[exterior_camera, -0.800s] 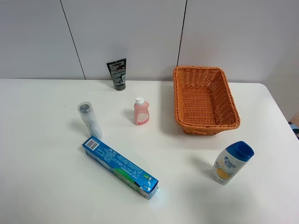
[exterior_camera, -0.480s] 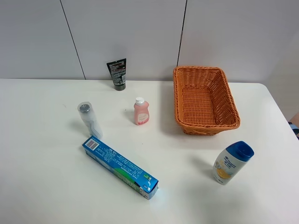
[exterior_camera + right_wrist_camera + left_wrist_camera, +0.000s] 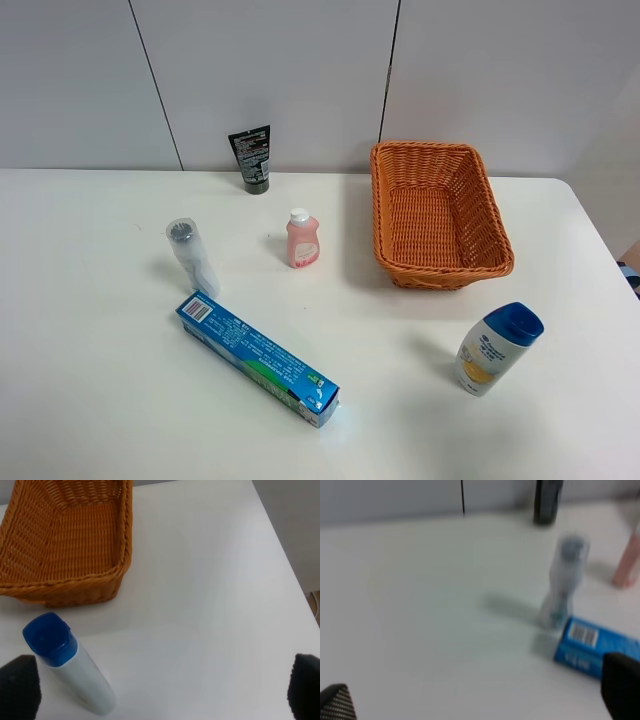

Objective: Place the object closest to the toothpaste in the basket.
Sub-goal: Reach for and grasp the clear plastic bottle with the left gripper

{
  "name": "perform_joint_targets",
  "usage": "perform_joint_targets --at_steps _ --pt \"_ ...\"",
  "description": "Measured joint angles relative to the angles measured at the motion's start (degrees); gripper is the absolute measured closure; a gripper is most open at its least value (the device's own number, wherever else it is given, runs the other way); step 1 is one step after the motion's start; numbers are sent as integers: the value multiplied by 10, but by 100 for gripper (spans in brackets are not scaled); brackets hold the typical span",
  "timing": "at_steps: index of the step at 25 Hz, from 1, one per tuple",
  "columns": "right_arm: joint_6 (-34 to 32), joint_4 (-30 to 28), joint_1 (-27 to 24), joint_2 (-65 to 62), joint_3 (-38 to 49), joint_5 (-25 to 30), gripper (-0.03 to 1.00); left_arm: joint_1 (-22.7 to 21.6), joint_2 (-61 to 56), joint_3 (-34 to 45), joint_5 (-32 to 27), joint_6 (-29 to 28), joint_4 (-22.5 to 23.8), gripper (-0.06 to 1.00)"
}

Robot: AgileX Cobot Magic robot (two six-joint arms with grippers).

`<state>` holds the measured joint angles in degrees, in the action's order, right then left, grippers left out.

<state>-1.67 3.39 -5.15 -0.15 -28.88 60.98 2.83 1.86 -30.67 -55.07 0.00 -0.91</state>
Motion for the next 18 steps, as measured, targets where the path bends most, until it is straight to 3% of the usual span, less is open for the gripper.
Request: perform_joint_targets --at_steps 7,15,18 --pt "0 0 0 0 0 0 -3 0 152 -19 208 0 -5 -5" --pt "0 0 0 0 0 0 -3 1 382 -19 300 0 -24 -5" --pt "0 0 0 0 0 0 -3 33 444 -19 339 0 -34 -5"
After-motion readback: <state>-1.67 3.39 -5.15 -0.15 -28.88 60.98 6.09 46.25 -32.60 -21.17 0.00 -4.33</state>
